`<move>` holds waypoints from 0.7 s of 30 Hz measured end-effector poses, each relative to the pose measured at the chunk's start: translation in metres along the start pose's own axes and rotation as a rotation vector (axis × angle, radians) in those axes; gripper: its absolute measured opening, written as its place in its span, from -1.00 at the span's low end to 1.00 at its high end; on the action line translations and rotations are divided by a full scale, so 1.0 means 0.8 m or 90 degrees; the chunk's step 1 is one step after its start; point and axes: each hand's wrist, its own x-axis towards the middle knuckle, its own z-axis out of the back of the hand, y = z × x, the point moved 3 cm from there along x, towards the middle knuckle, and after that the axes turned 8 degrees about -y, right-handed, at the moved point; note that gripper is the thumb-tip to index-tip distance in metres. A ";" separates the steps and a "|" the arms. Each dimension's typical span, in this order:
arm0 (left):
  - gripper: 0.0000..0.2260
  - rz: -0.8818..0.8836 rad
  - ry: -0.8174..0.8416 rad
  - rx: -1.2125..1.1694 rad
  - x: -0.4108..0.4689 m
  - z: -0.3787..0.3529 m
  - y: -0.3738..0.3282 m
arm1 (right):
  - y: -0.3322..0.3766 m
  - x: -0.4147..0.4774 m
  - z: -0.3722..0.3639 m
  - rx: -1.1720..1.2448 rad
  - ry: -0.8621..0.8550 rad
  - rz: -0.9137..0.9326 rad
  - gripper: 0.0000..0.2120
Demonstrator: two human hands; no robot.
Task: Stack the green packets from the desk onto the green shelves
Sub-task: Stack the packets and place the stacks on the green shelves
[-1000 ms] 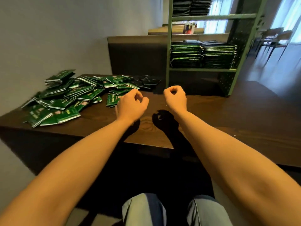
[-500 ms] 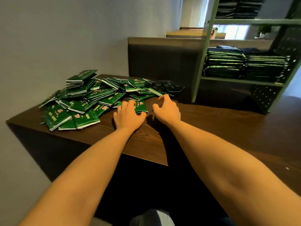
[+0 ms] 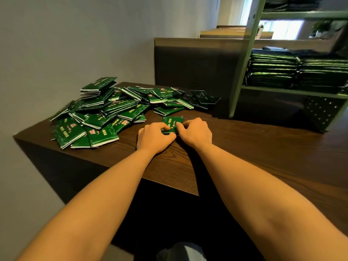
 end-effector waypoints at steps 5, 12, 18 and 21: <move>-0.82 -0.003 0.013 -0.075 0.004 -0.004 0.007 | 0.001 0.001 0.003 0.025 0.023 -0.024 -0.63; -0.79 -0.096 0.023 -0.133 0.000 -0.004 -0.001 | 0.007 0.006 0.018 0.177 0.068 -0.090 -0.72; -0.74 -0.119 -0.021 -0.219 -0.013 0.005 -0.004 | 0.026 -0.008 0.006 0.383 0.024 -0.205 -0.70; -0.75 -0.102 -0.043 -0.223 -0.018 0.021 0.003 | 0.034 -0.017 0.001 0.455 0.007 -0.229 -0.86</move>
